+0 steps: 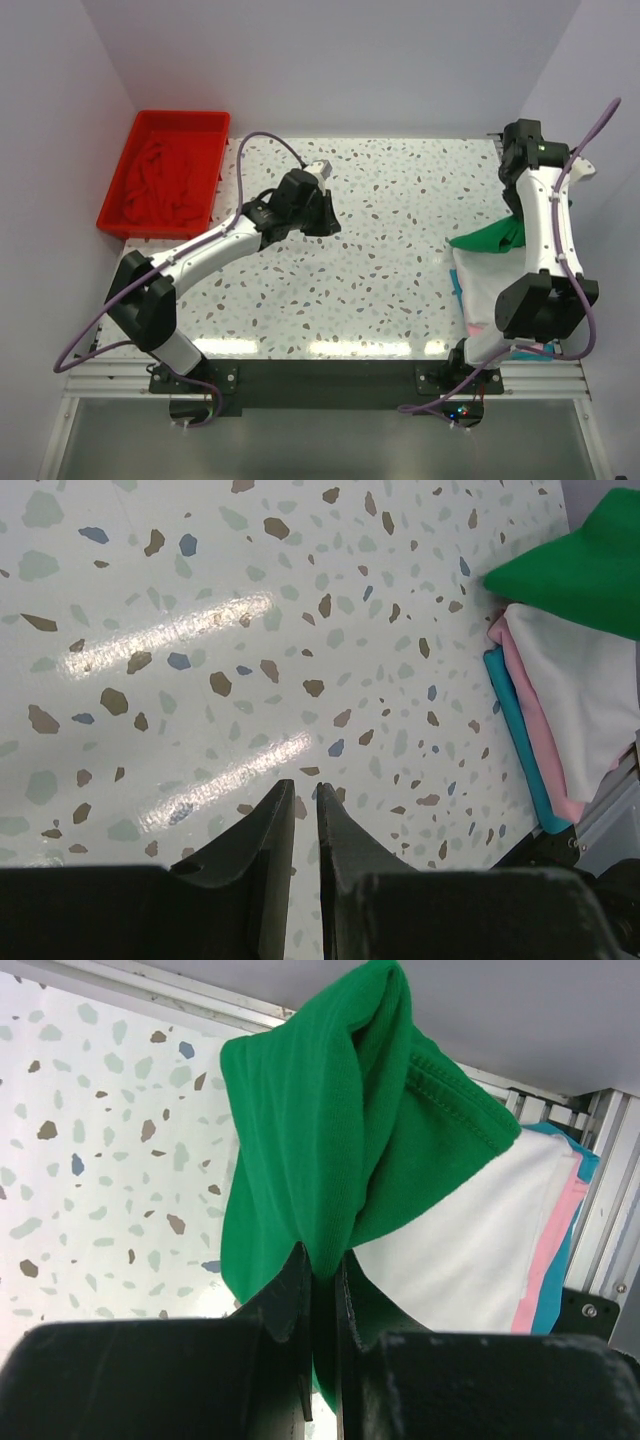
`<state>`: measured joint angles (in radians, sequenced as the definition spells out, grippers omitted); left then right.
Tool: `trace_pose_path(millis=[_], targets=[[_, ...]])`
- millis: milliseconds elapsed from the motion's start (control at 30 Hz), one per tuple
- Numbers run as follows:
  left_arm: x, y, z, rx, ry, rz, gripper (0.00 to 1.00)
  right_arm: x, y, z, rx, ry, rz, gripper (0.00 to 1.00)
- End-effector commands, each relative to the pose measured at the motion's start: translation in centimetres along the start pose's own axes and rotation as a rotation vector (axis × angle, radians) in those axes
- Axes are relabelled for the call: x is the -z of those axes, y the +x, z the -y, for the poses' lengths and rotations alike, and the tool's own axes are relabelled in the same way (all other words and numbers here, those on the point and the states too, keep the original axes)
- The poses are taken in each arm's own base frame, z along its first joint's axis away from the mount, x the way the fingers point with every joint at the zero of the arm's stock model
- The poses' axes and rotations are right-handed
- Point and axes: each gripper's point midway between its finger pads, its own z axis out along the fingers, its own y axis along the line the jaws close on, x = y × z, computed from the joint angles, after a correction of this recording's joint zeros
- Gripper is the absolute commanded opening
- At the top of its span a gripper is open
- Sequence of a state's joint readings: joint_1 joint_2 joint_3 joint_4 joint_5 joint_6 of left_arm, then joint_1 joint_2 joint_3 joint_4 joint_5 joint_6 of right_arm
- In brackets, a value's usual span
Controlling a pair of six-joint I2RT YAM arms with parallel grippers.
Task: Fold and stack the t-shirts
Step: Neatly place the folded tshirt to the corner
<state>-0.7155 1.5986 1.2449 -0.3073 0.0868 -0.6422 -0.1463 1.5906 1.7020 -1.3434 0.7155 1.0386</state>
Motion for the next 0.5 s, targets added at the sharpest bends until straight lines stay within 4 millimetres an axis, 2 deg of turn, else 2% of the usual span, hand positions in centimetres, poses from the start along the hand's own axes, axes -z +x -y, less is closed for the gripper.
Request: trace_pose_path(millis=[0,267,467], targets=[[1.5,-0.9,1.5,-0.017,0.053,0.037,0.20,2.6,-0.6,5.8,0.118,0.112,-0.018,0.00],[1.5,-1.0,1.7,-0.021,0.058,0.037,0.20,4.1,-1.9,6.4,0.085,0.065,0.014,0.00],[1.4,-0.8,1.7,-0.024,0.057,0.034,0.20,4.4,-1.7,7.4,0.082,0.055,0.010,0.00]])
